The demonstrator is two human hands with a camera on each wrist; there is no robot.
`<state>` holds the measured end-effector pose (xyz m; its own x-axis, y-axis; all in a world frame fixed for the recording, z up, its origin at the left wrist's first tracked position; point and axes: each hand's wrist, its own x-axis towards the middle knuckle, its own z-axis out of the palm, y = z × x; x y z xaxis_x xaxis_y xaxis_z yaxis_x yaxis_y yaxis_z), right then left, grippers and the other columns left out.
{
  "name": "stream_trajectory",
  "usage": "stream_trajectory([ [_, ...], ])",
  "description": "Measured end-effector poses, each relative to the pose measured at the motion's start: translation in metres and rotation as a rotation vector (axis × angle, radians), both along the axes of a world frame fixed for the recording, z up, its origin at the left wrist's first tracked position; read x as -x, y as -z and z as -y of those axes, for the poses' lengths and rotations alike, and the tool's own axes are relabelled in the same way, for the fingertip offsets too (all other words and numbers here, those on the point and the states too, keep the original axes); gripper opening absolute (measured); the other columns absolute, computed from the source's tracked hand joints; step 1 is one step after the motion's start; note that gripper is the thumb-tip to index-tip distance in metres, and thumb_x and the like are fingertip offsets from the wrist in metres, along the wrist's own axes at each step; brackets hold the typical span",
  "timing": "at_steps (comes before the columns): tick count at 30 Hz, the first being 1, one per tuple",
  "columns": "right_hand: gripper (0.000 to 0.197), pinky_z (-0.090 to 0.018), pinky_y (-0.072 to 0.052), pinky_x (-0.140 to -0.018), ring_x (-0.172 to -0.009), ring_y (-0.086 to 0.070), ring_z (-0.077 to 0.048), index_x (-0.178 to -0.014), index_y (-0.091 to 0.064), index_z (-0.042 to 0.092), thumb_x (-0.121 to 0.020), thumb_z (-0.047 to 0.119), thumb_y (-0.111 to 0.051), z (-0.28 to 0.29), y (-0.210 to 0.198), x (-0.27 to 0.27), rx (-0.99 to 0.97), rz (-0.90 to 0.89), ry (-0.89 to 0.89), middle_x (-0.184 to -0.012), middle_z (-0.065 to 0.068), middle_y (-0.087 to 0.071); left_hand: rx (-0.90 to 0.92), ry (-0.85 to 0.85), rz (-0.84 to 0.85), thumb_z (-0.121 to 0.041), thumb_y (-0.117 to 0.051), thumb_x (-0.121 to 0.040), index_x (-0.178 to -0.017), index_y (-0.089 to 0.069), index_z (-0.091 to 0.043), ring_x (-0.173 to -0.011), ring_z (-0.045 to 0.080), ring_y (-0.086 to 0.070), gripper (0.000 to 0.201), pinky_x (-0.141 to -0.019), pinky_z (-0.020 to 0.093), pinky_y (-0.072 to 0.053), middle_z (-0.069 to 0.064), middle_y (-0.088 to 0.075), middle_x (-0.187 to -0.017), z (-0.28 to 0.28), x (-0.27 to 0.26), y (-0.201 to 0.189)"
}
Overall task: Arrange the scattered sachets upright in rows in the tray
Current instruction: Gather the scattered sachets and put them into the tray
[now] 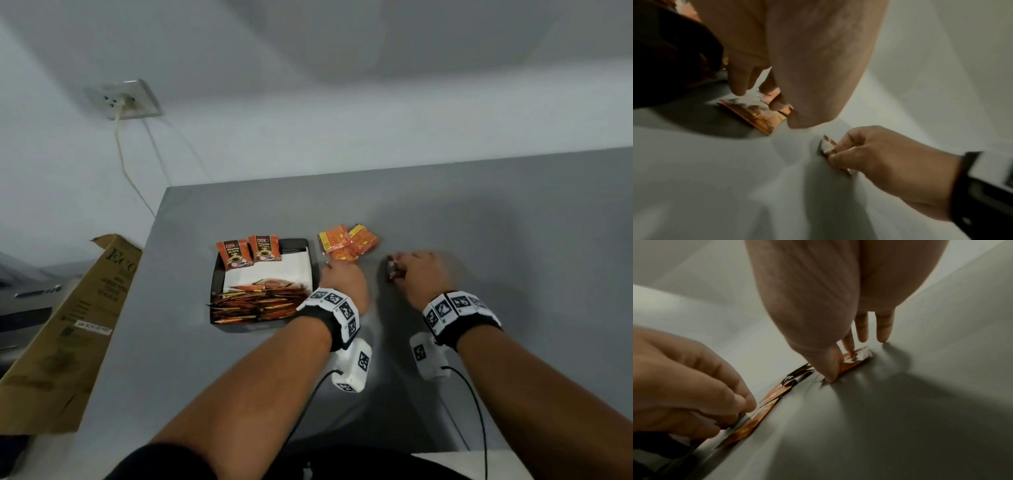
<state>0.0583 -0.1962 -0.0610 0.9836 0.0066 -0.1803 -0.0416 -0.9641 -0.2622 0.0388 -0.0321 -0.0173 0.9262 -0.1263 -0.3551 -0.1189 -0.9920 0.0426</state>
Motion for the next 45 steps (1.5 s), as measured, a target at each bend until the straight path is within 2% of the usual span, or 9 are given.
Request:
stream_trajectory([
  [10,0.038,-0.044,-0.046,-0.093,-0.112,-0.056,-0.041,-0.12,-0.044,0.009,-0.087,0.014,-0.063,0.0,-0.01,-0.005,-0.149,-0.136,0.056,-0.125,-0.02,-0.052,-0.093,-0.062,-0.088,-0.013,-0.044,-0.094,-0.128,-0.056,-0.007,-0.124,0.037,-0.044,0.037,-0.1,0.047,-0.043,0.017,-0.052,-0.133,0.005,-0.008,0.03],
  [14,0.052,-0.038,-0.046,-0.09,-0.11,-0.058,-0.034,-0.123,-0.046,0.002,-0.082,0.017,-0.074,-0.019,-0.027,-0.034,-0.377,-0.056,0.113,-0.118,-0.016,-0.059,0.055,-0.152,-0.085,-0.02,-0.064,-0.09,-0.142,-0.032,-0.004,-0.126,0.037,-0.047,0.063,-0.106,0.044,-0.042,0.02,-0.045,-0.136,0.006,0.002,0.016],
  [18,0.041,-0.031,-0.046,-0.07,-0.087,-0.063,-0.027,-0.104,-0.061,0.007,-0.073,0.026,-0.079,-0.039,-0.039,-0.065,-0.381,-0.023,0.1,-0.098,-0.009,-0.068,0.106,-0.229,-0.149,-0.01,-0.067,-0.083,-0.137,-0.032,-0.005,-0.113,0.035,-0.06,0.064,-0.091,0.041,-0.053,0.017,-0.055,-0.126,0.004,0.006,0.015],
  [22,0.033,-0.03,-0.049,-0.07,-0.081,-0.063,-0.024,-0.098,-0.067,0.009,-0.073,0.024,-0.082,-0.051,-0.035,-0.078,-0.303,-0.041,0.015,-0.093,-0.008,-0.071,0.132,-0.193,-0.158,-0.002,-0.055,-0.089,-0.138,-0.033,-0.003,-0.112,0.037,-0.063,0.054,-0.086,0.041,-0.053,0.018,-0.056,-0.125,-0.002,0.001,0.009],
  [28,0.028,-0.033,-0.049,-0.069,-0.079,-0.063,-0.03,-0.095,-0.064,0.007,-0.075,0.019,-0.079,-0.054,-0.023,-0.08,-0.229,-0.028,-0.04,-0.092,-0.01,-0.07,0.158,-0.191,-0.058,-0.02,-0.061,-0.088,-0.112,-0.056,-0.004,-0.095,0.027,-0.066,0.03,-0.067,0.03,-0.047,0.008,-0.061,-0.098,-0.006,-0.039,-0.014],
  [31,0.021,-0.03,-0.042,-0.066,-0.074,-0.058,-0.029,-0.081,-0.052,0.013,-0.08,0.014,-0.073,-0.046,-0.029,-0.078,-0.264,-0.105,-0.002,-0.082,-0.008,-0.062,0.112,-0.129,-0.054,-0.037,-0.051,-0.087,-0.111,-0.057,-0.013,-0.098,0.03,-0.059,0.035,-0.075,0.032,-0.039,0.008,-0.057,-0.107,-0.005,-0.07,-0.008],
  [36,0.01,-0.034,-0.058,-0.053,-0.056,-0.07,-0.031,-0.077,-0.064,0.004,-0.071,0.001,-0.071,-0.019,-0.03,-0.08,-0.417,-0.214,-0.042,-0.062,-0.01,-0.069,0.03,-0.177,-0.058,-0.058,-0.066,-0.073,-0.127,-0.052,-0.016,-0.12,0.033,-0.049,0.07,-0.096,0.045,-0.043,0.008,-0.051,-0.125,-0.003,-0.098,0.007],
  [39,0.005,-0.028,-0.045,-0.054,-0.049,-0.055,-0.017,-0.065,-0.067,0.004,-0.069,0.002,-0.068,-0.004,-0.041,-0.08,-0.477,-0.163,-0.029,-0.055,-0.004,-0.062,0.005,-0.162,-0.106,-0.054,-0.065,-0.082,-0.138,-0.047,-0.013,-0.131,0.035,-0.043,0.072,-0.109,0.046,-0.038,0.013,-0.048,-0.139,-0.001,-0.101,0.01],
  [45,0.021,-0.025,-0.038,-0.054,-0.049,-0.048,-0.013,-0.06,-0.053,0.014,-0.076,0.007,-0.065,-0.006,-0.043,-0.095,-0.55,-0.135,0.005,-0.052,0.004,-0.053,-0.046,-0.134,-0.077,-0.053,-0.06,-0.088,-0.137,-0.045,-0.007,-0.123,0.033,-0.045,0.069,-0.104,0.044,-0.041,0.014,-0.049,-0.133,0.005,-0.093,0.019],
])
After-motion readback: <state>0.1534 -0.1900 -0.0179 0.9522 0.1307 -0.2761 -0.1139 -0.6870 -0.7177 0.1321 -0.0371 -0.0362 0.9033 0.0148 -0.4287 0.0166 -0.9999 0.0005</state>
